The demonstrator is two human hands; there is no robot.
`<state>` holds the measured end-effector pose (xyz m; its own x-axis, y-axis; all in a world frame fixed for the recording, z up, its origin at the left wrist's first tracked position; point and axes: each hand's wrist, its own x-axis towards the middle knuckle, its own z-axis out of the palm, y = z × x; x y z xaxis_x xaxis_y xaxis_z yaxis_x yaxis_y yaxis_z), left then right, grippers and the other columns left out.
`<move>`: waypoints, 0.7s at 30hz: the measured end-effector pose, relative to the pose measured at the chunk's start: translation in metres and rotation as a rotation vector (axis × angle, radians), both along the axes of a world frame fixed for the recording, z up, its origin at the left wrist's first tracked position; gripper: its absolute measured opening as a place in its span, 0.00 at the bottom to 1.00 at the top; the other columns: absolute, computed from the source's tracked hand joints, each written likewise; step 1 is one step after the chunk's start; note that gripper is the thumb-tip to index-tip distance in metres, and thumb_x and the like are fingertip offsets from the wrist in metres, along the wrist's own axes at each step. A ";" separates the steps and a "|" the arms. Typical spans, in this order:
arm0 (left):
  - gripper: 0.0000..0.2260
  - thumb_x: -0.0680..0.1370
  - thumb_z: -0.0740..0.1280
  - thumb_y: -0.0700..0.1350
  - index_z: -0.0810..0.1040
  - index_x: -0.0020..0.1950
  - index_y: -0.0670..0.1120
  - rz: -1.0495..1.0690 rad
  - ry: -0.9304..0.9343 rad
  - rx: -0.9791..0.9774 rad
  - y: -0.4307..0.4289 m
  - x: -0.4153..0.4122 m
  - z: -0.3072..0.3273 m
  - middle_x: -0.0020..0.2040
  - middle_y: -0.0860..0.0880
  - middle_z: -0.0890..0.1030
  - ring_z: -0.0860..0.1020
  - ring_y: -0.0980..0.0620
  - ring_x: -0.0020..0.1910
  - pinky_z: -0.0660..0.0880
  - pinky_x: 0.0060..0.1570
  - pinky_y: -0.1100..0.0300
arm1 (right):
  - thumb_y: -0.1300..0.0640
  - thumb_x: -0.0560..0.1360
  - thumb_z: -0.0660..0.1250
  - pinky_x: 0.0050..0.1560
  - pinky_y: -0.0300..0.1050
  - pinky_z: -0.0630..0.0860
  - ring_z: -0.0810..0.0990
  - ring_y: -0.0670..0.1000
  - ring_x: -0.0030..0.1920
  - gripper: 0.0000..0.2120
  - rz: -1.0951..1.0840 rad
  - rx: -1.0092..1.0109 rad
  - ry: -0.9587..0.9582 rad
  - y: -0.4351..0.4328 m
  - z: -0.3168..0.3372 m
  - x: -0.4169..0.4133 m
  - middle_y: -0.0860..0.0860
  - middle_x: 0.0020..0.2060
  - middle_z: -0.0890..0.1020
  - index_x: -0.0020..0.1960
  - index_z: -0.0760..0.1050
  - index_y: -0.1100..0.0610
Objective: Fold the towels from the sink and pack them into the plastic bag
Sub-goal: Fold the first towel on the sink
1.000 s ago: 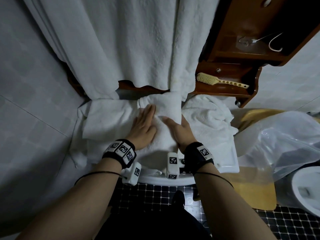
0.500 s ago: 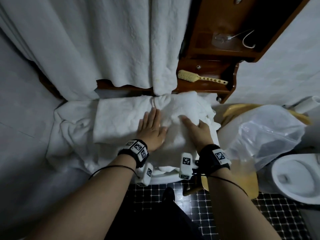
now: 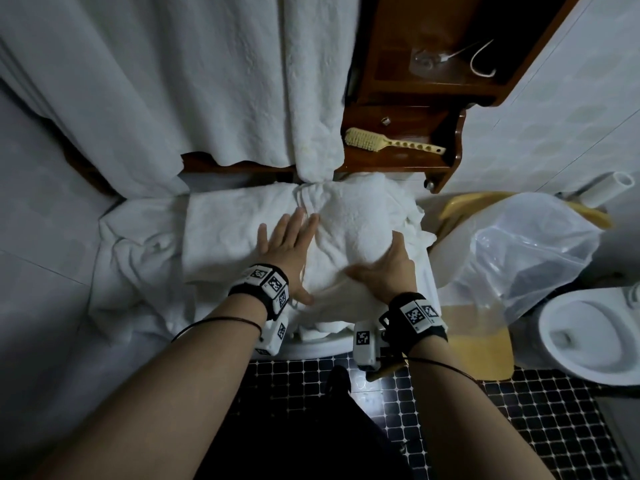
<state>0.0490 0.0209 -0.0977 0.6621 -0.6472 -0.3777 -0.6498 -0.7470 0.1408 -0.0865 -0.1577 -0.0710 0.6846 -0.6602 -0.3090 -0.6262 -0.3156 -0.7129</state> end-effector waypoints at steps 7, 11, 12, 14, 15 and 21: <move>0.79 0.54 0.87 0.63 0.30 0.83 0.46 0.124 -0.107 -0.065 -0.007 -0.008 -0.010 0.85 0.49 0.37 0.38 0.46 0.85 0.40 0.80 0.31 | 0.53 0.67 0.82 0.60 0.43 0.69 0.75 0.55 0.67 0.46 0.178 -0.074 -0.198 0.014 0.014 -0.008 0.50 0.70 0.77 0.79 0.64 0.49; 0.59 0.60 0.86 0.54 0.58 0.84 0.49 0.093 -0.053 -0.329 0.016 0.008 -0.007 0.78 0.48 0.62 0.61 0.43 0.78 0.63 0.78 0.43 | 0.58 0.68 0.81 0.69 0.33 0.64 0.67 0.39 0.73 0.51 0.283 0.033 -0.349 0.029 0.025 -0.005 0.39 0.77 0.69 0.84 0.58 0.44; 0.49 0.63 0.85 0.53 0.66 0.80 0.52 0.118 -0.018 -0.406 0.027 0.014 -0.006 0.73 0.49 0.66 0.66 0.43 0.74 0.66 0.76 0.45 | 0.60 0.68 0.81 0.70 0.32 0.63 0.66 0.37 0.75 0.52 0.318 0.049 -0.374 0.034 0.028 -0.003 0.38 0.78 0.68 0.84 0.57 0.44; 0.30 0.69 0.82 0.53 0.79 0.70 0.57 0.183 -0.006 -0.468 0.050 0.025 -0.003 0.67 0.50 0.71 0.71 0.44 0.68 0.70 0.72 0.47 | 0.61 0.68 0.81 0.75 0.37 0.62 0.62 0.38 0.79 0.54 0.387 0.069 -0.417 0.046 0.034 0.003 0.39 0.80 0.65 0.85 0.54 0.45; 0.21 0.72 0.80 0.53 0.82 0.65 0.59 0.215 -0.023 -0.445 0.061 0.029 -0.002 0.67 0.51 0.73 0.72 0.45 0.67 0.70 0.71 0.47 | 0.61 0.69 0.81 0.77 0.41 0.61 0.60 0.39 0.80 0.55 0.420 0.073 -0.429 0.053 0.037 0.006 0.39 0.81 0.63 0.85 0.53 0.45; 0.16 0.87 0.59 0.58 0.84 0.64 0.56 0.638 0.594 -0.818 0.122 0.045 0.027 0.59 0.52 0.87 0.83 0.50 0.62 0.76 0.69 0.45 | 0.47 0.69 0.81 0.81 0.48 0.58 0.54 0.51 0.84 0.59 0.614 -0.040 -0.306 0.119 0.042 0.034 0.50 0.84 0.57 0.86 0.43 0.42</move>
